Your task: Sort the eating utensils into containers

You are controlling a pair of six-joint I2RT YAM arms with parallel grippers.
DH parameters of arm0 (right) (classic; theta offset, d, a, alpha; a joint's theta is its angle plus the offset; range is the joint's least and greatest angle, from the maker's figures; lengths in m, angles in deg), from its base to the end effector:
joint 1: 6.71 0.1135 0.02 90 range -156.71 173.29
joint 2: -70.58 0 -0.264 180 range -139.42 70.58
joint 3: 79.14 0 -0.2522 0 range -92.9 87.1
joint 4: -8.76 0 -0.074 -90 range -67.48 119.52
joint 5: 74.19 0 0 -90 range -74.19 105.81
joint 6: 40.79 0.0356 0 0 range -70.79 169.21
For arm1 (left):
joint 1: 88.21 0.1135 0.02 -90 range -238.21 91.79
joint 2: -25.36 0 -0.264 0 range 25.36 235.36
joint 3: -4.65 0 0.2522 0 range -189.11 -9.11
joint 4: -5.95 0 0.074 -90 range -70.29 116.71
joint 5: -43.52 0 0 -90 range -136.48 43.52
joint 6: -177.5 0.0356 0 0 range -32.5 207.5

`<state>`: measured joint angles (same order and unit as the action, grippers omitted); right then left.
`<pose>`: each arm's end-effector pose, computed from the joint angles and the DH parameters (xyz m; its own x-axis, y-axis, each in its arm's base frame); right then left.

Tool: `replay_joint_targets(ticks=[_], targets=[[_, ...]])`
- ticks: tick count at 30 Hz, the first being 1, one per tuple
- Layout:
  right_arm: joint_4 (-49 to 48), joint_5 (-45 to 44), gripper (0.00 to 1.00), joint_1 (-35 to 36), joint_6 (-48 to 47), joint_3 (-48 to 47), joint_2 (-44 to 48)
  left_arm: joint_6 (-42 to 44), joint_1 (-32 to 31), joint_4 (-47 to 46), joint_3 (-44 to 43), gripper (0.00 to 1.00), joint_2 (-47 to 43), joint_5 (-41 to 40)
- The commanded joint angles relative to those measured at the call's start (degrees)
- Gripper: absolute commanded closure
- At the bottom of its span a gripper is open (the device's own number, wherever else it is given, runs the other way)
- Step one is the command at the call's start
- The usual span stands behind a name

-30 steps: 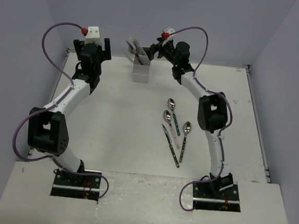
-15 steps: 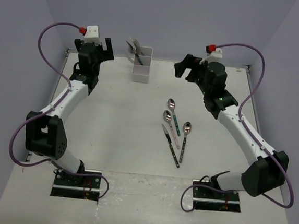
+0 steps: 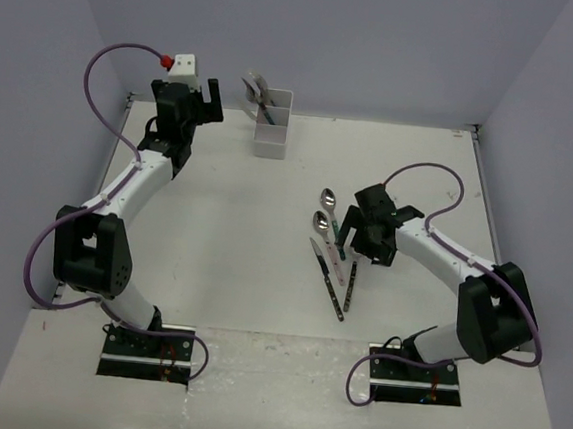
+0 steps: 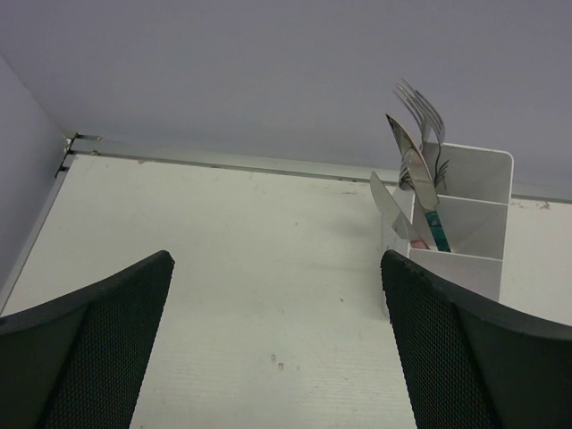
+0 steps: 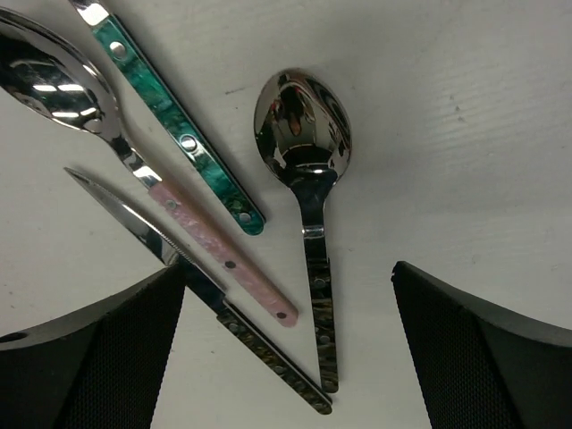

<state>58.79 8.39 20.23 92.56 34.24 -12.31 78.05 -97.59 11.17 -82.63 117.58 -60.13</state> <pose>0.2458 0.1197 0.2047 -0.8702 0.3213 -0.3735 0.2673 0.9447 0.1899 0.3846 -0.0550 0.3364 -0.1601 -0.1353 -0.9778 -0.0984 0.9878 -0.1205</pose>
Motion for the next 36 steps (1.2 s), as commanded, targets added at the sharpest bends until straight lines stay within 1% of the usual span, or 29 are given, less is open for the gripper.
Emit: replay_joint_targets(ticks=[1,2,4,5,7,9,12,13,15,17,18,20,21,23,24,27,28,30,32,35,36], targets=[[2.3,1.0,0.01,1.3,6.1,1.1,-1.6,0.3,0.4,0.4,-2.3,0.0,-0.5,0.5],[2.1,0.7,0.02,1.4,6.8,1.0,-3.4,0.7,0.4,0.8,-2.4,0.0,-0.5,0.2],[2.1,0.5,0.09,1.8,8.9,0.7,-5.3,0.8,0.4,1.1,-2.6,0.0,-0.6,-0.1],[2.3,-0.3,0.11,1.9,10.6,0.7,-6.9,0.8,0.4,1.2,-2.5,0.0,-0.6,-0.1],[2.8,-1.0,0.19,2.0,13.4,1.1,-8.4,1.0,0.4,1.2,-2.3,0.0,-0.9,0.2],[3.5,-1.1,0.32,2.1,14.7,1.8,-9.2,1.3,0.4,1.4,-2.3,0.0,-1.0,0.0],[3.2,-1.0,0.44,2.2,17.0,3.5,-9.5,1.9,0.4,1.7,-2.3,0.0,-1.2,-0.4],[2.8,-1.0,0.47,2.5,18.5,4.4,-9.0,2.2,0.4,1.7,-2.3,0.0,-1.2,-0.5],[2.7,-1.1,0.49,2.6,19.2,4.9,-8.7,2.2,0.4,1.7,-2.4,0.0,-1.2,-0.6],[3.0,-1.1,0.48,2.7,20.2,5.2,-8.2,2.4,0.4,1.7,-2.4,0.0,-1.1,-0.2],[3.4,-1.3,0.46,2.7,20.4,5.1,-8.0,2.4,0.4,1.6,-2.4,0.0,-1.0,-0.1],[3.8,-1.5,0.47,2.8,21.2,5.5,-7.5,2.6,0.4,1.6,-2.5,0.0,-0.9,-0.1],[3.9,-1.2,0.59,2.9,22.2,5.7,-7.5,2.8,0.4,1.6,-2.5,0.0,-0.9,-0.2],[3.9,-0.8,0.69,3.2,22.4,6.4,-7.6,3.0,0.4,1.5,-2.5,0.0,-0.9,-0.7],[4.1,-0.8,0.77,3.6,22.6,6.2,-8.0,3.3,0.4,1.5,-2.4,0.0,-1.0,-1.2],[5.0,-1.5,0.93,4.3,22.6,5.7,-8.3,3.7,0.4,1.3,-2.2,0.0,-1.2,-1.9],[5.8,-2.5,1.0,4.4,22.5,5.2,-8.1,3.8,0.4,1.4,-2.2,0.0,-1.3,-2.3],[7.7,-4.4,1.0,4.5,22.2,4.2,-7.4,4.2,0.4,1.2,-1.8,0.0,-1.6,-3.2],[11.8,-9.3,1.0,4.5,21.3,0.9,-6.6,4.5,0.4,0.2,-0.8,0.0,-2.3,-3.5],[14.6,-17.9,1.0,4.5,16.6,-5.4,-4.0,4.6,0.4,0.0,-0.2,0.0,-2.5,-3.4],[13.6,-19.9,1.0,4.5,10.5,-8.9,-3.2,4.7,0.4,0.0,-0.2,0.0,-2.6,-3.6]])
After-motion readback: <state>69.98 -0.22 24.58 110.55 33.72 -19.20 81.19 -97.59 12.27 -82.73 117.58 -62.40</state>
